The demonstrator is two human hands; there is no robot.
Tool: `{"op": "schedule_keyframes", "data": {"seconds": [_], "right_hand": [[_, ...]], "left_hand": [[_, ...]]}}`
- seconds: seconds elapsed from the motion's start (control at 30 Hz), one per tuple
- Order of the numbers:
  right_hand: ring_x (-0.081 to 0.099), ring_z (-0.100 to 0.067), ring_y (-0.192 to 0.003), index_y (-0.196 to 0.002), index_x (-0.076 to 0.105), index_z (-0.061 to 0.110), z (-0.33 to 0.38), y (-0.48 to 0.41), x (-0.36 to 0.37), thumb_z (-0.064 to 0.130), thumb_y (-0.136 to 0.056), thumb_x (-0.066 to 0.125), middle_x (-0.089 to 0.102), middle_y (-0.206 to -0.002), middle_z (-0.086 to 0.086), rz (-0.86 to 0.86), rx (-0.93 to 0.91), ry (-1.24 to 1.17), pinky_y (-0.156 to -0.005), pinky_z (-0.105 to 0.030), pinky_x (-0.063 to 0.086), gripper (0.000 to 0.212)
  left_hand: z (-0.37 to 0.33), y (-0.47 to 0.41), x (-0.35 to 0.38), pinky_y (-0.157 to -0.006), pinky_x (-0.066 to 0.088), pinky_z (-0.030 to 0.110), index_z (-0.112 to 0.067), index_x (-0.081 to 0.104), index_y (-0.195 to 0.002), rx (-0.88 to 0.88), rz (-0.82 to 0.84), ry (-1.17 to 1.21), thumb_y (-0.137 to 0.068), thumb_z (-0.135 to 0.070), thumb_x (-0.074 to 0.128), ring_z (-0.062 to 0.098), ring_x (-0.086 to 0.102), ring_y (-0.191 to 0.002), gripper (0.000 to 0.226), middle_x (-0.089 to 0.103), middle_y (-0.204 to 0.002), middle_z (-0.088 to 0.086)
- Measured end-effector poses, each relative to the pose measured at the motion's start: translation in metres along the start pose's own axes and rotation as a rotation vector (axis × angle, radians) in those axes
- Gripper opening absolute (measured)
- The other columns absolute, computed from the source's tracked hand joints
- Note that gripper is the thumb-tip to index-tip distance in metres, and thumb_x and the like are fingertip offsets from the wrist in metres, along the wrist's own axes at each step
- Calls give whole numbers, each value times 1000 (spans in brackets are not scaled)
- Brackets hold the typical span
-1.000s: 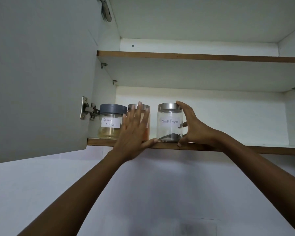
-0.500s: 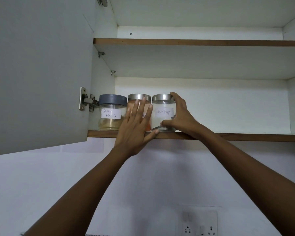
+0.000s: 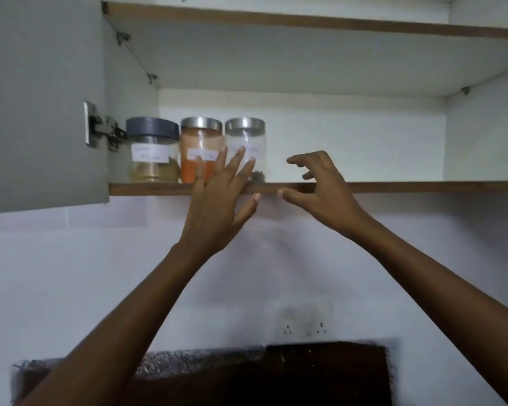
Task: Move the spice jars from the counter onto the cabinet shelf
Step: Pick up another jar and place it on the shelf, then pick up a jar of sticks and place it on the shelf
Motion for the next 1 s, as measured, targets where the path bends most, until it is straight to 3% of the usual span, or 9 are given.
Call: {"op": "schedule_keyframes", "data": {"seconds": [0.13,0.23,0.47,0.57,0.63,0.73,0.87,1.0], "right_hand": [[54,-12,-98,-109,60,21,-1,69,-37,29,-77,73,56,-110,4,60,6,9,-80,-5,37,35],[55,-10,-95,-106,61,23,-14,135,-67,34,-78,71,58,-108,6,108,55,43,-78,-7,37,31],[52,-6,-92,-102,65,21,-78,294,-125,41,-78,64,56,-101,14,219,247,122,-84,-29,47,31],[54,-11,-95,-101,66,18,-109,361,-147,44,-78,62,59,-102,9,276,356,121,-83,-37,48,35],[56,-15,-92,-100,67,13,-129,402,-161,44,-77,60,63,-100,1,306,399,98,-80,-38,49,39],[57,-16,-92,-99,67,14,-169,466,-185,43,-76,61,63,-99,2,340,549,46,-82,-39,48,37],[58,-17,-95,-98,68,10,-224,556,-207,16,-72,77,61,-98,2,362,770,28,-91,-46,46,28],[46,-19,-116,-111,61,18,-261,643,-212,22,-69,78,54,-121,-2,541,978,65,-104,-41,37,45]], "left_hand": [[-88,39,-17,-116,18,43,-12,57,-123,-8,-87,284,-92,-29,44,19,49,-125,38,61,-125,2],[-148,72,-8,-113,23,40,-13,64,-113,-50,-27,436,-92,-28,43,15,58,-110,33,68,-113,0],[-283,165,43,-113,21,38,-16,65,-111,-123,265,698,-91,-26,45,8,56,-107,30,68,-109,-3],[-349,208,71,-112,16,32,-20,63,-115,-141,467,770,-89,-30,44,7,52,-110,34,67,-110,-2],[-389,235,87,-112,14,33,-23,60,-116,-161,590,840,-88,-32,44,4,49,-111,34,65,-112,-3],[-456,276,106,-114,13,38,-27,57,-118,-154,765,923,-89,-30,49,-4,42,-114,31,61,-118,-7],[-534,328,128,-111,26,41,-24,59,-120,-163,930,983,-88,-23,53,2,44,-117,32,60,-122,-4],[-600,372,143,-116,10,41,-23,48,-133,-78,1117,960,-90,-22,52,12,32,-135,43,42,-145,-2]]}}
Point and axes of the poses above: each hand's wrist, its own y-axis away from the middle knuckle, its own x-axis out of the palm, z = x × y, the point moved 9 cm from there along -y, towards the middle knuckle
